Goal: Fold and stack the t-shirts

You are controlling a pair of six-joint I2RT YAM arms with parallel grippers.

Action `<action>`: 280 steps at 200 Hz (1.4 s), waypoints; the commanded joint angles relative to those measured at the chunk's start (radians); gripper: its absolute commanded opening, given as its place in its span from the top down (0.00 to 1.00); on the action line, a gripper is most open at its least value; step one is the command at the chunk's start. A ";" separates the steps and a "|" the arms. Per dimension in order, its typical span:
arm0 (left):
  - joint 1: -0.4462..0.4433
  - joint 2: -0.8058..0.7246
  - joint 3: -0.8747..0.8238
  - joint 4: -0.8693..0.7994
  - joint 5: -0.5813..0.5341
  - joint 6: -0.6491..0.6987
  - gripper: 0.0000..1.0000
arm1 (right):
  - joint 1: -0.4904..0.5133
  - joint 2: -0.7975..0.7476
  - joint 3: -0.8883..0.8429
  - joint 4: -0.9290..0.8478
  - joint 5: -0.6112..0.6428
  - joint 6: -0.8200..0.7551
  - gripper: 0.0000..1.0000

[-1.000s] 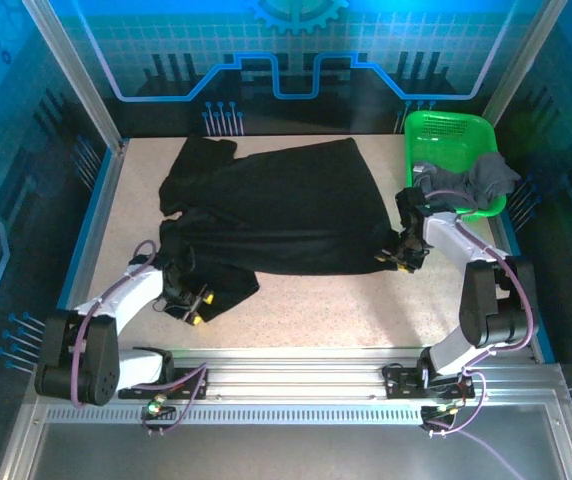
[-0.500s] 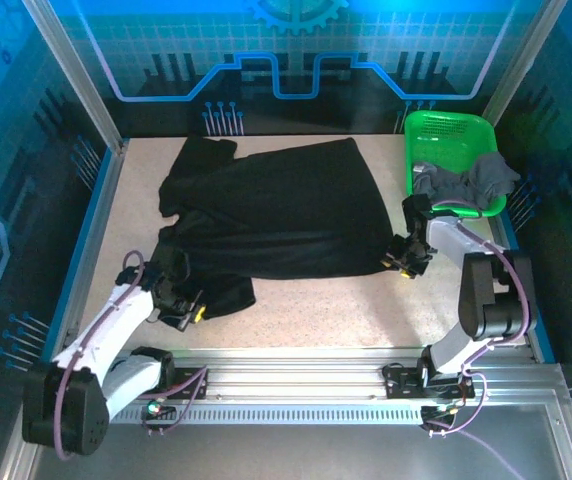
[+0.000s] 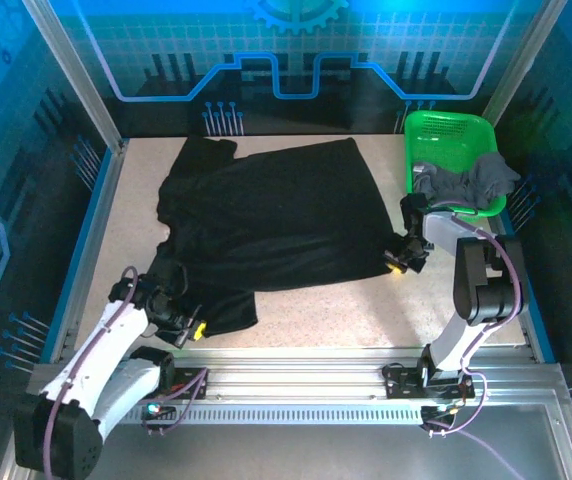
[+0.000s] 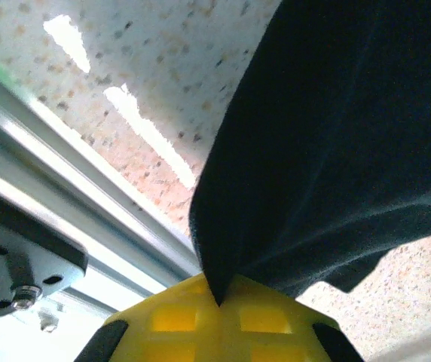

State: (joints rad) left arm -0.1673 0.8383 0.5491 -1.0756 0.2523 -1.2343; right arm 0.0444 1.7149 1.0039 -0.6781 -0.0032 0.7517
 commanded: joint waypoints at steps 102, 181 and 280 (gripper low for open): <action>-0.206 -0.129 0.136 -0.169 -0.035 -0.205 1.00 | 0.080 -0.377 -0.176 -0.180 0.177 0.001 1.00; -0.106 0.180 0.353 0.196 -0.096 -0.091 1.00 | 0.101 -0.216 0.109 -0.254 0.131 -0.109 1.00; 0.110 0.409 0.541 0.266 -0.068 0.078 1.00 | 0.080 0.020 0.397 -0.314 0.112 -0.129 1.00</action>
State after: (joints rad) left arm -0.0921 1.2049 1.0634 -0.8417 0.1802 -1.2228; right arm 0.1383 1.6814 1.3308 -0.9493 0.1154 0.6346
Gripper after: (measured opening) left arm 0.054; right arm 0.047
